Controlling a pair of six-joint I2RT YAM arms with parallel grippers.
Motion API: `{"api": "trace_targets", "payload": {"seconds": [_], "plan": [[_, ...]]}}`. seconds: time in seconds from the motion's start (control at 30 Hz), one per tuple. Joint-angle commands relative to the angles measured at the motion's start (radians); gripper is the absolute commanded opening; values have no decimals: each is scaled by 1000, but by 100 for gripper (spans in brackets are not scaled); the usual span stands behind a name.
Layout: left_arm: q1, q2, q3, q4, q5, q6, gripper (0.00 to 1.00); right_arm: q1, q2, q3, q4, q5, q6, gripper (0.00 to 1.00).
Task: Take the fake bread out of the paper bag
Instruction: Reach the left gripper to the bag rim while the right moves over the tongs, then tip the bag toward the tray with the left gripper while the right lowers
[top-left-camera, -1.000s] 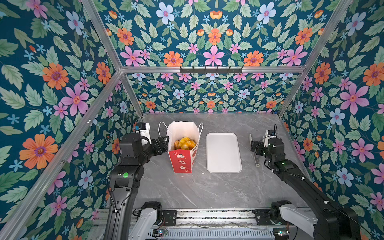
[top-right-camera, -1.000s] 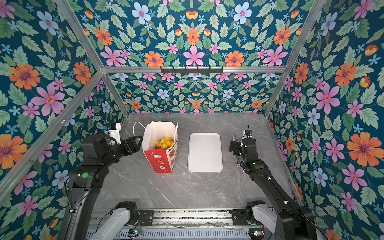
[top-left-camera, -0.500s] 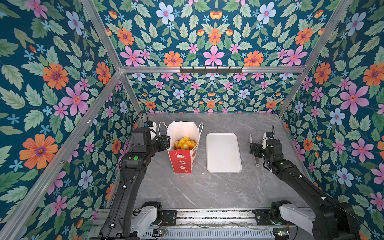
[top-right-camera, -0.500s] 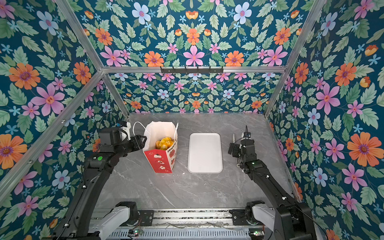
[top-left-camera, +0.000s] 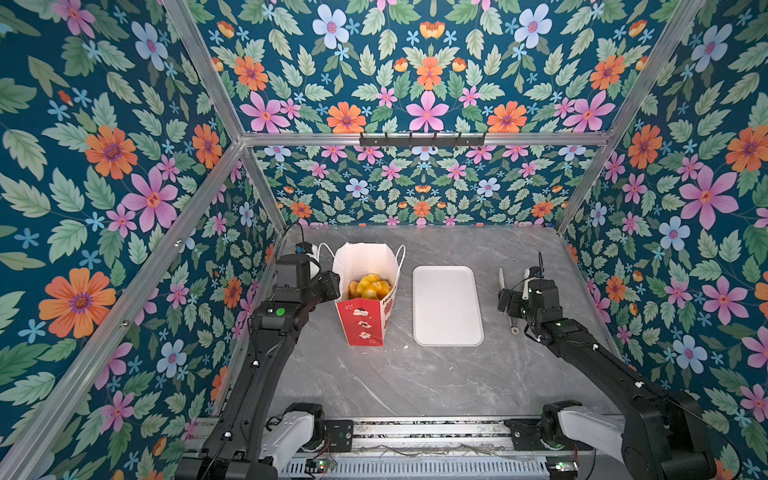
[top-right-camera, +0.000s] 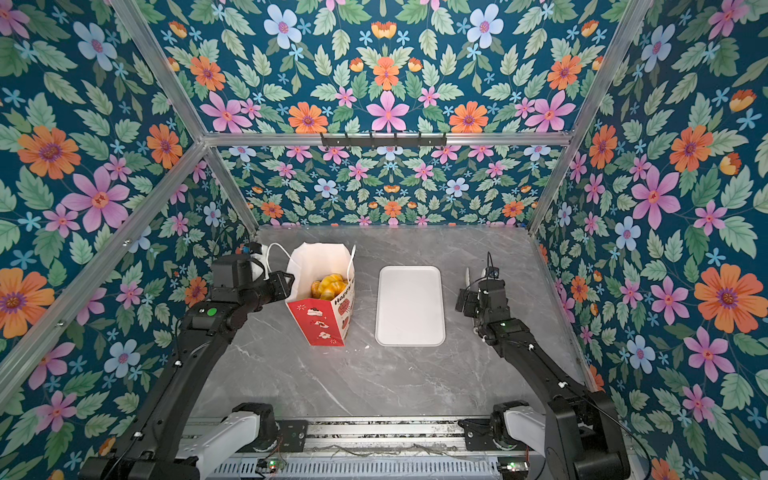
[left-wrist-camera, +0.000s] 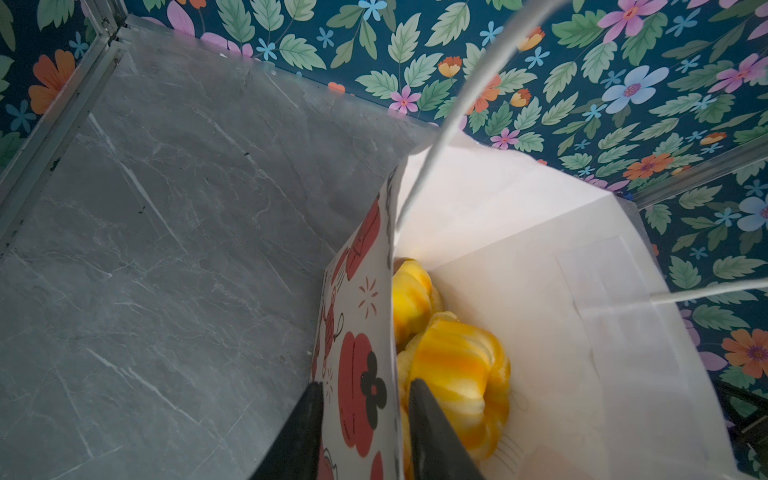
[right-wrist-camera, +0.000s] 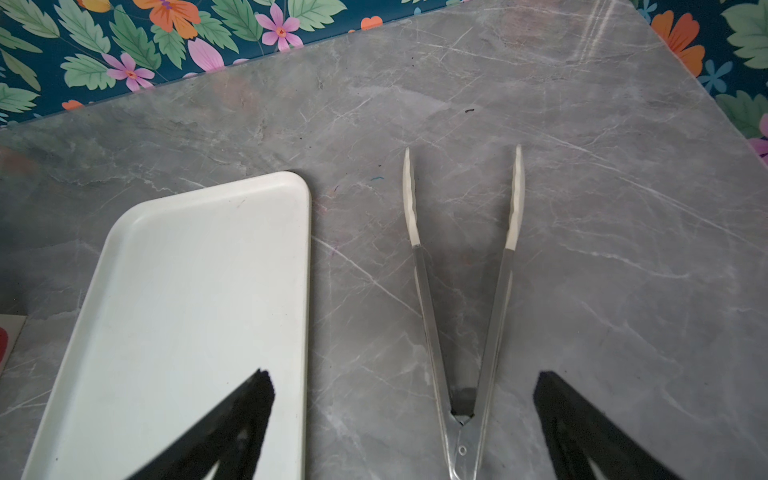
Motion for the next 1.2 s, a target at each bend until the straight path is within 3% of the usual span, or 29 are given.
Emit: {"api": "trace_targets", "payload": {"seconds": [0.0,0.1,0.17,0.57,0.83,1.0,1.17], "plan": [[-6,-2,5,46,-16,-8,26,0,1,3,3,20,9,99],[-10,10,5,53,-18,-15,11,1,4,4,2,20,10,99],[-11,19,4,57,-18,-15,6,0,3,4,2,20,8,99],[-13,75,41,80,-23,-5,0,0,-1,3,-4,22,8,99],[-13,229,247,28,-247,130,0,0,-26,36,-67,55,-7,99],[-19,347,389,34,-291,192,0,0,-58,48,-109,90,-20,99],[-97,458,441,74,-346,250,0,-1,-57,57,-160,142,-14,99]]}}
